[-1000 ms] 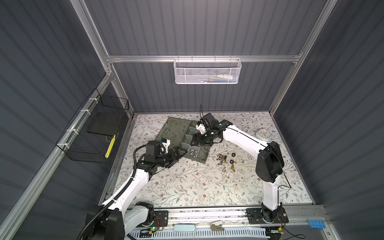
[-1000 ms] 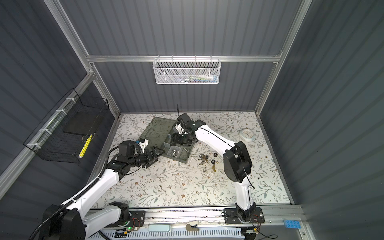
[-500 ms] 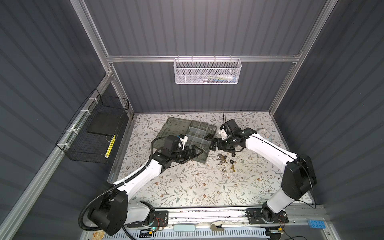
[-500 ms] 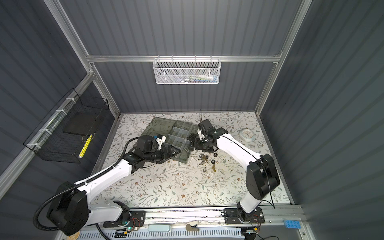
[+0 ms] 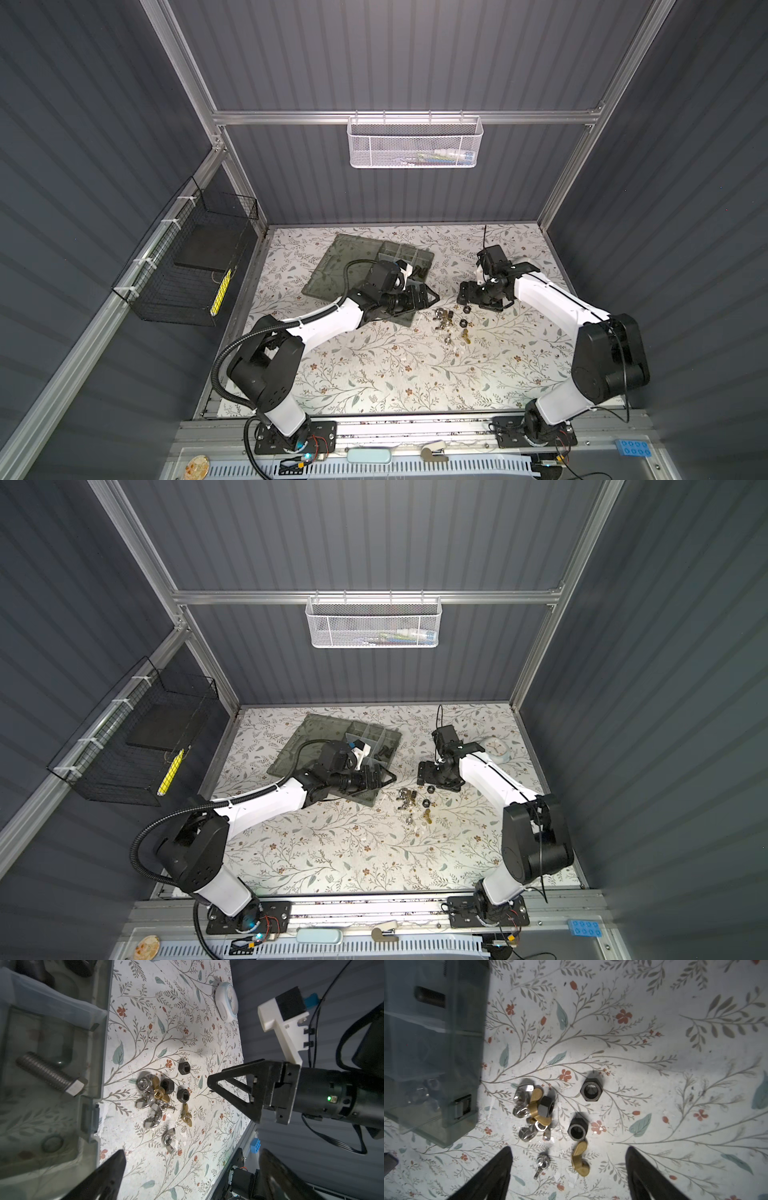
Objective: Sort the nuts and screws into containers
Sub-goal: 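Withdraw the open right gripper from the box back over the pile, then lower the right gripper onto a black hex nut and close it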
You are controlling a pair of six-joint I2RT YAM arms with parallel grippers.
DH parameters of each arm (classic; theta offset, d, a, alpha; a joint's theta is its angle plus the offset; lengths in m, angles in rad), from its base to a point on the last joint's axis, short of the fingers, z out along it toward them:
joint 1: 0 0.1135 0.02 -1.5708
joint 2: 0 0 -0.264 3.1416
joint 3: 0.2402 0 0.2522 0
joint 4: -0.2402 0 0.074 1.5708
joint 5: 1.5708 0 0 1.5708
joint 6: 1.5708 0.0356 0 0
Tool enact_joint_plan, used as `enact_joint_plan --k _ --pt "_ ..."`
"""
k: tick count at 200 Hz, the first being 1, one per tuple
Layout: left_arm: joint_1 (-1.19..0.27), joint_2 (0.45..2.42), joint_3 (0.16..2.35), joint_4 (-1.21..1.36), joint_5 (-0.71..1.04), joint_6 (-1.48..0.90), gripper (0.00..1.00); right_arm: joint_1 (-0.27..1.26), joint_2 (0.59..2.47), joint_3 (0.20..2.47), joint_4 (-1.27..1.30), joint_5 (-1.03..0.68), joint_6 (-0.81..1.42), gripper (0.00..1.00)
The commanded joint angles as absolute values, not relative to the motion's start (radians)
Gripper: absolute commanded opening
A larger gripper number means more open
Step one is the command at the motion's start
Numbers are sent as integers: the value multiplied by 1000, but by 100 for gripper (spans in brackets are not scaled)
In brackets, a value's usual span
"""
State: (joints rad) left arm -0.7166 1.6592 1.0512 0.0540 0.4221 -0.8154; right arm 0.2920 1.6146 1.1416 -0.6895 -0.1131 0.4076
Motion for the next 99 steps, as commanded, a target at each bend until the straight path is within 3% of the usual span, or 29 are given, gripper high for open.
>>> enact_joint_plan --k 1,99 --pt "-733 1684 1066 97 431 -824 100 290 1683 1174 -732 -55 372 78" --pt "-745 1738 1066 129 454 -832 100 288 1855 1253 -724 -15 342 58"
